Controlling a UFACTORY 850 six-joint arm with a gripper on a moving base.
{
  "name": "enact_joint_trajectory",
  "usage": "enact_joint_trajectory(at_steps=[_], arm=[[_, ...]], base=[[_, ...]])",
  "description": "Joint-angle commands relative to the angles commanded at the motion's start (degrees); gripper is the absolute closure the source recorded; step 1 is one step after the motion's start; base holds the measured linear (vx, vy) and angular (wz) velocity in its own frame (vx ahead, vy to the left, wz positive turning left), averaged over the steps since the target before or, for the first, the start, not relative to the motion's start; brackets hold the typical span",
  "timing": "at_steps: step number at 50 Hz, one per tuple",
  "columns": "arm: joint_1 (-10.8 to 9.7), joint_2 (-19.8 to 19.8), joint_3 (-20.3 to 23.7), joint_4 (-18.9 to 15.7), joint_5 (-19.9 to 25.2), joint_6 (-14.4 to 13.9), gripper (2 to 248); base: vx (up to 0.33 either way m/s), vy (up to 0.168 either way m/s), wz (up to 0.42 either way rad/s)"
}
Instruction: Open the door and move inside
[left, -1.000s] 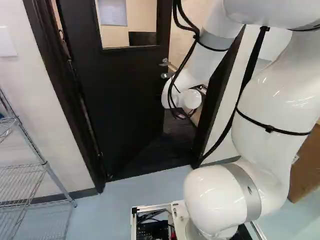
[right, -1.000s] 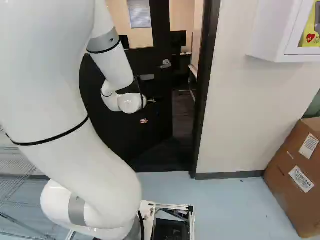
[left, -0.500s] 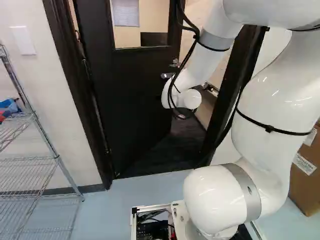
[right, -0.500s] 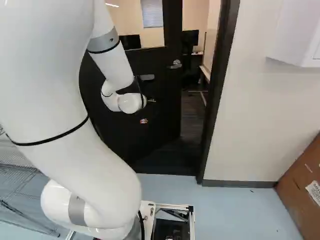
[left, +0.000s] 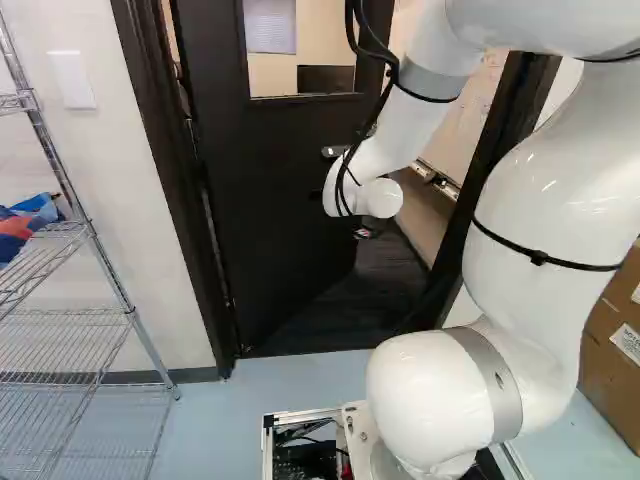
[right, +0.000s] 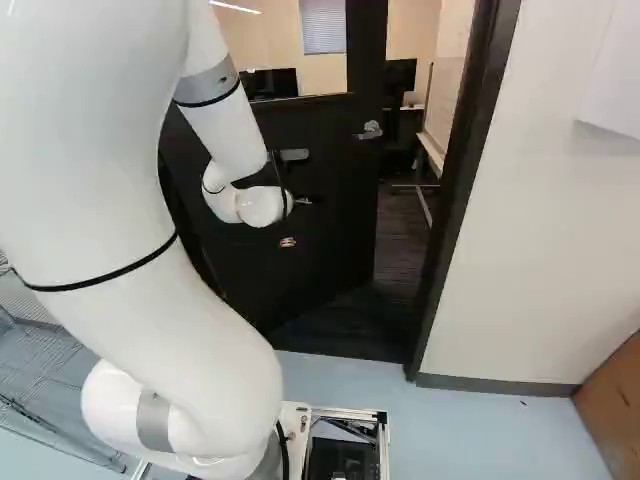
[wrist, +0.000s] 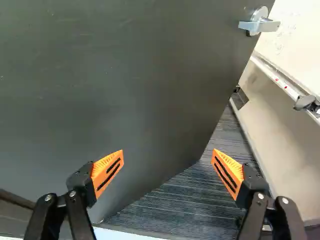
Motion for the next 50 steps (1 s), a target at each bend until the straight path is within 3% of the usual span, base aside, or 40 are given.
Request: enact_joint_trajectory(at_steps=[50], arm=[[0.00,0.00,0.00,0.00,0.00,0.00,3]], base=[[0.108,0.046,-0.015]])
